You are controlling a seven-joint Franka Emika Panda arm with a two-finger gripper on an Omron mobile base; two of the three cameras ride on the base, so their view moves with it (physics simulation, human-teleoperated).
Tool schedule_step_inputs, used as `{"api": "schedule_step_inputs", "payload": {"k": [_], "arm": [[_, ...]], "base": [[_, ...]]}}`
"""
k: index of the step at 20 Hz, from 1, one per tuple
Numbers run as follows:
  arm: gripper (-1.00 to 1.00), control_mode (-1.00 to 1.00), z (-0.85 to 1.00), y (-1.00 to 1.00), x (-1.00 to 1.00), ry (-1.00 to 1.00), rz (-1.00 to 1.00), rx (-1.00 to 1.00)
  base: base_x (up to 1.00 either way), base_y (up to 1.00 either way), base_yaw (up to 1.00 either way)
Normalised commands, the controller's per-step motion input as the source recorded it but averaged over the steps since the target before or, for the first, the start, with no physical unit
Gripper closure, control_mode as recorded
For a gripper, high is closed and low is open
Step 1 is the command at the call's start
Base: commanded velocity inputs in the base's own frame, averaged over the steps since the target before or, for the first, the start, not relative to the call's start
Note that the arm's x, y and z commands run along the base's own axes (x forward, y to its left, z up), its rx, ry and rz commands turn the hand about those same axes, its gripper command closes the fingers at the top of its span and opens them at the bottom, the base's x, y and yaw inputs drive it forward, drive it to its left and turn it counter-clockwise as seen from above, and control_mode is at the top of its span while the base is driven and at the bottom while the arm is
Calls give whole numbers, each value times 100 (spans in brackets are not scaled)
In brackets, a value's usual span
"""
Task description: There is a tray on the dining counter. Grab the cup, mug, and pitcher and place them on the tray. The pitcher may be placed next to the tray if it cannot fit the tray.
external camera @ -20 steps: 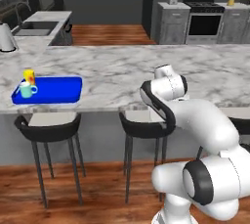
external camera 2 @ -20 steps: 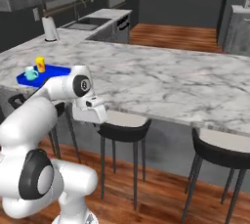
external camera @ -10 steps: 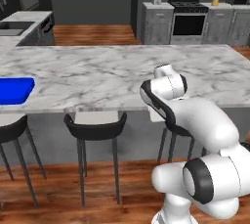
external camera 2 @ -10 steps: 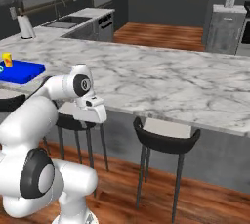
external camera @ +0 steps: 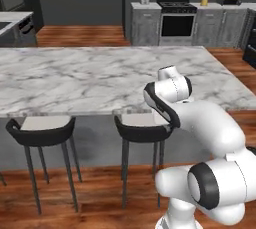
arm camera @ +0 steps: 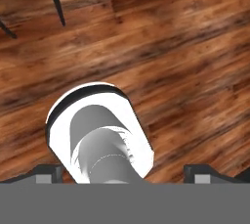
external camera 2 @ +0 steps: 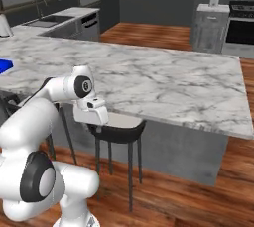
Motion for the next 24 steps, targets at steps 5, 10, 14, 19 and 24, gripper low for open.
{"api": "schedule_step_inputs", "payload": {"k": [5, 10, 14, 19, 24], "arm": [[-100, 100, 0, 0, 0, 0, 0, 0], [-100, 100, 0, 0, 0, 0, 0, 0], [-100, 100, 0, 0, 0, 0, 0, 0], [-100, 100, 0, 0, 0, 0, 0, 0], [-100, 100, 0, 0, 0, 0, 0, 0]], "base": [[27, -100, 0], [34, -100, 0], [35, -100, 0], [36, -100, 0], [41, -100, 0]]}}
